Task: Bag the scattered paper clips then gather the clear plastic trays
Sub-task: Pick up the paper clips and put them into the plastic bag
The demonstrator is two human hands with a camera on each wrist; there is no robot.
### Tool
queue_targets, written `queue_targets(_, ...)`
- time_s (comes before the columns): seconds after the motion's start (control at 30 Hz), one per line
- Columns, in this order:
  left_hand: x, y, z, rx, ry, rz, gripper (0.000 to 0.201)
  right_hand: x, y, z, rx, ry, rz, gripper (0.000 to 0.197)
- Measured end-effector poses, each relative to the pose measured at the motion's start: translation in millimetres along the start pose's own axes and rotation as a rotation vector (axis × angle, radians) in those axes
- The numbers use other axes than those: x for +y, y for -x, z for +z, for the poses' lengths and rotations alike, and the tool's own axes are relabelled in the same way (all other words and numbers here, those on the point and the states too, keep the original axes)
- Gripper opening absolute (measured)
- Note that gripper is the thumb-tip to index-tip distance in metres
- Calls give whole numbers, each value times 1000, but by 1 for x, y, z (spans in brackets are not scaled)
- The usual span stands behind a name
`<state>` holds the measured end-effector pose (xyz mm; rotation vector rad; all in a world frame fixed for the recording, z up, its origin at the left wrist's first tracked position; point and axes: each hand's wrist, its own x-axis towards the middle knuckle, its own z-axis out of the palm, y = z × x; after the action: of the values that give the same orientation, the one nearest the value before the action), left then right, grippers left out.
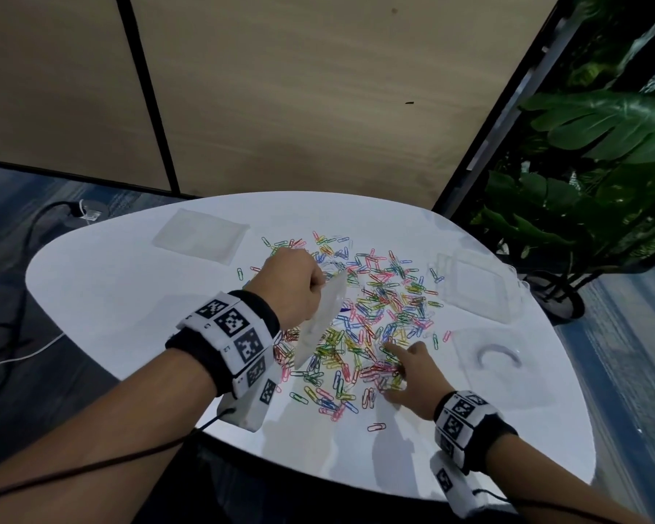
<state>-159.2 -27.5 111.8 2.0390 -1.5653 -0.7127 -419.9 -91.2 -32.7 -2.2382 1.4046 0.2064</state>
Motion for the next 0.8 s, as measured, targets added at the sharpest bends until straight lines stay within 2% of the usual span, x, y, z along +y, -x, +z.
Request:
queue_targets(0.17,-2,3,-2,-9,-10,-3,26,-13,-13,10,147,136,-122,27)
queue_targets(0.23,-3,4,-3,-10,-11,-7,26,-12,-18,7,139,192,-138,18)
queue_targets(0.33,-4,3,-5,-9,-12,-16,27,-6,-23,-12,146,130,-96,17)
queue_targets(0.47,-1,2,-4,-25,-4,-17,27,-5,-22,-52,281,-187,-18,17)
queue_targets(0.53,2,2,-3,-20,1,-20,25,-21,-17,-73,296,-531,-4,9)
queue_targets(0.63,5,2,0,-8,13,-22,24,-61,0,-98,169,-1113,-112,15)
queue_targets(0.73,7,3,3,-9,5,0,26,-98,16,-106,40,-1299,-216,15)
queue_targets(0.8,10,4,4,-10,9,17,27,-111,18,-101,38,-1225,-256,14)
